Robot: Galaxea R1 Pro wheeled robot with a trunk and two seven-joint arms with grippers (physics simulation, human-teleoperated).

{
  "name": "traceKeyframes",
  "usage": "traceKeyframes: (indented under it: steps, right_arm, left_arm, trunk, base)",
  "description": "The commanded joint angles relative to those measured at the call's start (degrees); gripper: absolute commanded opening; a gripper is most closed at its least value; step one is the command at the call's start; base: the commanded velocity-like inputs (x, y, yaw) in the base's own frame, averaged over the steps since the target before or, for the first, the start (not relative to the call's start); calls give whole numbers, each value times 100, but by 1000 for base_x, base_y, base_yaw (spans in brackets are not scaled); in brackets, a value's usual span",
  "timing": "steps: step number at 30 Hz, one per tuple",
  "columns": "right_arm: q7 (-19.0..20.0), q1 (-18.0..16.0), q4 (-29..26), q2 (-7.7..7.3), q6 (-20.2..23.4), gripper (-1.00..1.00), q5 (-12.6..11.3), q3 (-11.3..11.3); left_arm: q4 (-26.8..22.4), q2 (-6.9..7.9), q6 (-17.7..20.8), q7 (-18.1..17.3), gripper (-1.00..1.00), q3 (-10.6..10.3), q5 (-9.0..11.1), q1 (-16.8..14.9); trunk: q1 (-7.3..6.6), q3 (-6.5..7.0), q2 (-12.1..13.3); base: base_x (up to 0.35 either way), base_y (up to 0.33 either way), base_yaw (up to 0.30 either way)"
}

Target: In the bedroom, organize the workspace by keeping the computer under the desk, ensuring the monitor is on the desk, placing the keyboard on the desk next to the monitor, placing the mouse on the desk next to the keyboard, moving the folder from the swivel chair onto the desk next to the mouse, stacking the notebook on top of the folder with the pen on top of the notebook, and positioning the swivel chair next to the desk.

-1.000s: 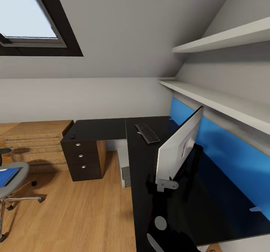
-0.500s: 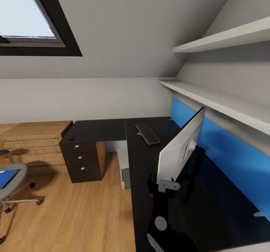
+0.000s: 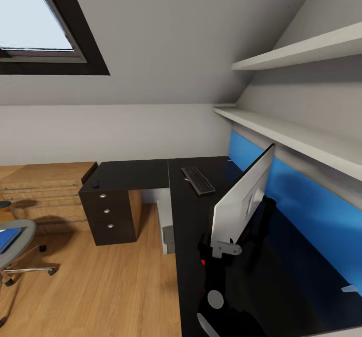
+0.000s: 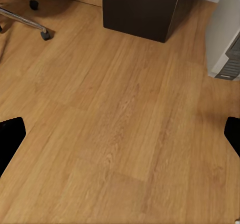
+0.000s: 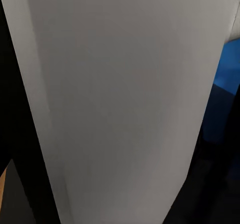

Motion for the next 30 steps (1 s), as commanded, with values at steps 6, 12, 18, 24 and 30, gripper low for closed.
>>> traceKeyframes:
  steps: [6, 12, 18, 24, 30]
  right_arm:
    - [-26, -10, 1, -2, -73, 100, -57, 20]
    - [-28, -10, 1, -2, -76, 100, -57, 21]
    - [-28, -10, 1, -2, -76, 100, -57, 21]
    - [-28, -10, 1, -2, -76, 100, -57, 21]
    - [-28, -10, 9, 3, -76, 100, -57, 28]
  left_arm:
    - [-8, 1, -11, 17, 100, -11, 29, 2]
    - [-8, -4, -11, 17, 100, -11, 29, 2]
    - [-8, 1, -11, 17, 100, -11, 32, 2]
    - [-8, 3, -11, 17, 100, -3, 38, 2]
    - [-8, 3, -11, 15, 100, 123, 38, 2]
  trunk:
    - [3, 1, -10]
    - [3, 34, -10]
    - [3, 72, -10]
    - [3, 105, -10]
    - [3, 124, -10]
  base:
    - [1, 0, -43]
    - [0, 0, -152]
    - [0, -4, -181]
    - [-3, -215, -168]
    - [-221, -190, -104]
